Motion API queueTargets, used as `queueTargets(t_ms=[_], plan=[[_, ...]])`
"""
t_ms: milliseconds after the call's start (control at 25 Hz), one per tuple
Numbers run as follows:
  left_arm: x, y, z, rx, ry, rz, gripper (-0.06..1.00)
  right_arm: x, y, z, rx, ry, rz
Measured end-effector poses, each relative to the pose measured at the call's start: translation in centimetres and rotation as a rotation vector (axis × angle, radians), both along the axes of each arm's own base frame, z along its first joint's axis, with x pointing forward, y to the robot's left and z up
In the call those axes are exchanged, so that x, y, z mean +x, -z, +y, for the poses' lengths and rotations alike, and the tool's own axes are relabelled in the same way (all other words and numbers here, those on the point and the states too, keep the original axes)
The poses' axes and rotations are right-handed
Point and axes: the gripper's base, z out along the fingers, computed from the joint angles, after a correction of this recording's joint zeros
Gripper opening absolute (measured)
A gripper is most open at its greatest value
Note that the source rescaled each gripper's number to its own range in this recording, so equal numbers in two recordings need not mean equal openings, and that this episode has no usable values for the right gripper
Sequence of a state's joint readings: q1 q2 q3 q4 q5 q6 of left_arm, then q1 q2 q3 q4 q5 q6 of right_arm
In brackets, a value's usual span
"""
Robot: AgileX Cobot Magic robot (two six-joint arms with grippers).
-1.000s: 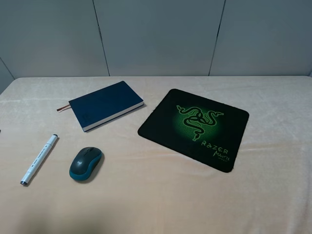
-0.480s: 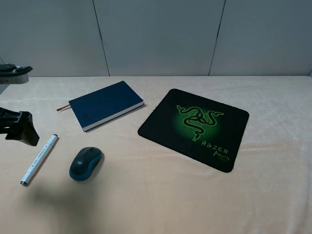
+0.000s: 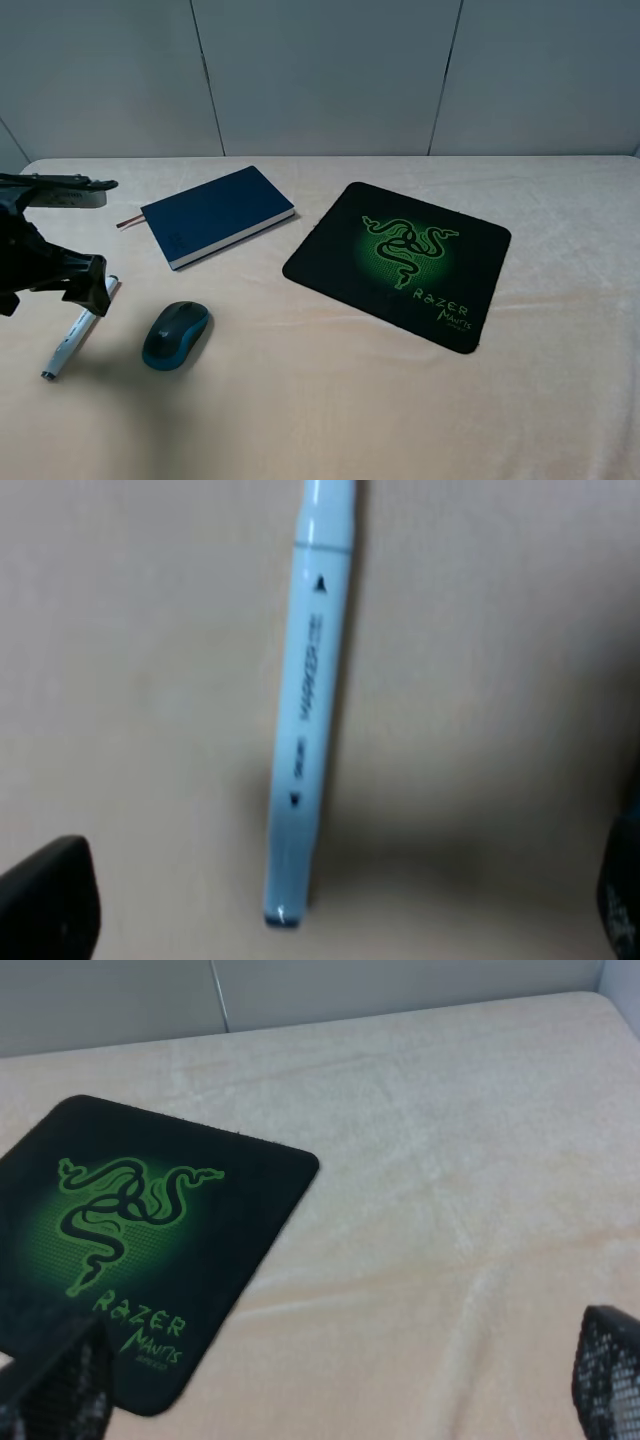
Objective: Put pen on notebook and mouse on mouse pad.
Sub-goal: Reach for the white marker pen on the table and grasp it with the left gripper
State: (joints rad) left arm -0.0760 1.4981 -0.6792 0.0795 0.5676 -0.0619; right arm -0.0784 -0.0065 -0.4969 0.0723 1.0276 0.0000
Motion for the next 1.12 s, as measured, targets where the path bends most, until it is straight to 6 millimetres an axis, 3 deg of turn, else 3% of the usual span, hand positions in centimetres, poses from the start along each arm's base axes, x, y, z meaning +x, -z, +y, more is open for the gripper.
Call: queueTargets(t_ms=[520,800,1120], plan=[[1.9,4.6,0.1,0.030,0.045,0.036,1.00,0.0,0.0,0.0,0.000,0.000,0.000],[2.1,5.6,0.0,0.029,0.048,0.046,0.97,0.0,0.0,0.0,0.000,0.000,0.000],[2.1,5.6,0.0,0.029,0.048,0.045,0.69,0.0,0.0,0.0,0.000,0.000,0.000]])
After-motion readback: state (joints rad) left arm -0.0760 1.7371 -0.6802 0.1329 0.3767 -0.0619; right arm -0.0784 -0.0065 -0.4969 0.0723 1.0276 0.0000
